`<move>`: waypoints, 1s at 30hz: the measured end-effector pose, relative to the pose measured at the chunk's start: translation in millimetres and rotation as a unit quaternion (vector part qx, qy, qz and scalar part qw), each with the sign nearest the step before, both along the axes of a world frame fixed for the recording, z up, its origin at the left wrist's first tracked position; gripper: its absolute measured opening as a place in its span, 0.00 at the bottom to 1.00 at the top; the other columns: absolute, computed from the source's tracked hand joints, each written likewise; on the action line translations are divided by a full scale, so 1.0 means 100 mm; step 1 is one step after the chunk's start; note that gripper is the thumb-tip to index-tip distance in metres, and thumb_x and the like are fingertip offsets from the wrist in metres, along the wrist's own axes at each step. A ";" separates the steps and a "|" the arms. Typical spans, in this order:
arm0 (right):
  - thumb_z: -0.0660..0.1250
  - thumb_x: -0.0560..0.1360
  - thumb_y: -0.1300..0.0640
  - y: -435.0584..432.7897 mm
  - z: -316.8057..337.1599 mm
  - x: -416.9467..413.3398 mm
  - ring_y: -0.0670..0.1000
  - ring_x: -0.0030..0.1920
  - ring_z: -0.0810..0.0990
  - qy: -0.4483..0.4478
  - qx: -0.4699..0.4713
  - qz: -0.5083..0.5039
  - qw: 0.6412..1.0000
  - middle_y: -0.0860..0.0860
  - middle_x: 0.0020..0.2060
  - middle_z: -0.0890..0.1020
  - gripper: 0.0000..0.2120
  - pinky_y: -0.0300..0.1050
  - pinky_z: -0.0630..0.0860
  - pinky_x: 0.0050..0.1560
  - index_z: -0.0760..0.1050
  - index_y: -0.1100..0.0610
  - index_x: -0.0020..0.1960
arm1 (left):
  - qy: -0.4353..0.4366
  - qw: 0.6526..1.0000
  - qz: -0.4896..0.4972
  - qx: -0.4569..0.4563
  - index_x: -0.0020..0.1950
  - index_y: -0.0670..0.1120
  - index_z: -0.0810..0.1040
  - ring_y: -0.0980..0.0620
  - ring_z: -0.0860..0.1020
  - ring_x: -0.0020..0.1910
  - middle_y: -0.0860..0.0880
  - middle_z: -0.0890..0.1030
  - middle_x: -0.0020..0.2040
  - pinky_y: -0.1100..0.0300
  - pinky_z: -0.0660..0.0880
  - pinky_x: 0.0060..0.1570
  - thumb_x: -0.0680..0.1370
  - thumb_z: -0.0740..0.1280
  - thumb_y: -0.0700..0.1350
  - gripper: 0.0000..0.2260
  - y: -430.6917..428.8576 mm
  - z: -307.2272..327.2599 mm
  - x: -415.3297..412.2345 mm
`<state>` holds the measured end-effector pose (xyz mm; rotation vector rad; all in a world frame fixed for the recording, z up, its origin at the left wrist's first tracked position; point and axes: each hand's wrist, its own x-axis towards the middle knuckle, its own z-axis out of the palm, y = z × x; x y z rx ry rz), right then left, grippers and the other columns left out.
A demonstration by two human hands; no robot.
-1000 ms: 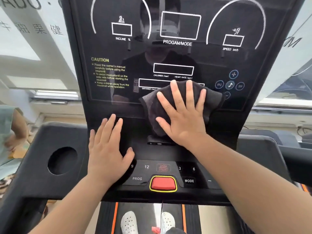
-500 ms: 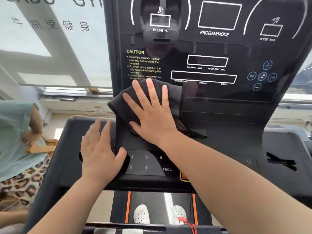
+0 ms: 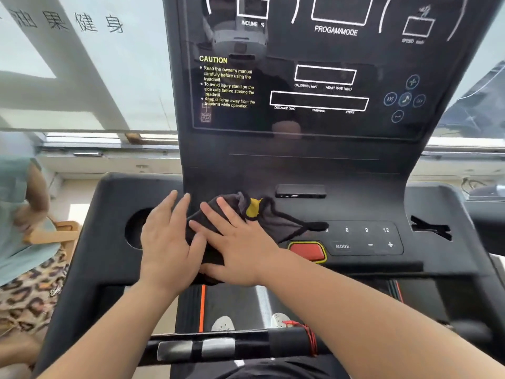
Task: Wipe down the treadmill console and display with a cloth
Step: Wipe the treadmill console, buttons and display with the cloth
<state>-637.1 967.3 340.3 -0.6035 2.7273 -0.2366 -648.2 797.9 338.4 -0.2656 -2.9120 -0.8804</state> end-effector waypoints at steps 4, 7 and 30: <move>0.53 0.75 0.26 0.20 0.06 0.24 0.55 0.83 0.39 0.020 0.026 0.036 0.999 0.49 0.84 0.43 0.43 0.62 0.52 0.78 0.48 0.43 0.84 | 0.027 0.999 -0.027 -0.015 0.69 0.42 0.77 0.38 0.69 0.71 0.40 0.72 0.73 0.42 0.64 0.70 0.73 0.59 0.52 0.27 0.08 -0.05 0.05; 0.48 0.75 0.24 0.53 0.02 0.39 0.53 0.83 0.39 0.036 0.036 -0.053 0.997 0.45 0.84 0.42 0.41 0.65 0.52 0.77 0.46 0.39 0.83 | 0.034 0.998 -0.034 -0.043 0.64 0.44 0.80 0.38 0.71 0.69 0.41 0.74 0.71 0.43 0.66 0.67 0.73 0.61 0.55 0.25 0.16 -0.06 0.10; 0.40 0.77 0.26 2.63 0.02 1.16 0.51 0.81 0.30 0.014 0.023 -0.217 0.976 0.43 0.82 0.35 0.36 0.62 0.30 0.78 0.38 0.36 0.82 | 0.082 0.987 -0.071 -0.115 0.51 0.46 0.83 0.43 0.76 0.44 0.48 0.77 0.48 0.50 0.75 0.45 0.71 0.63 0.61 0.22 2.22 0.09 0.76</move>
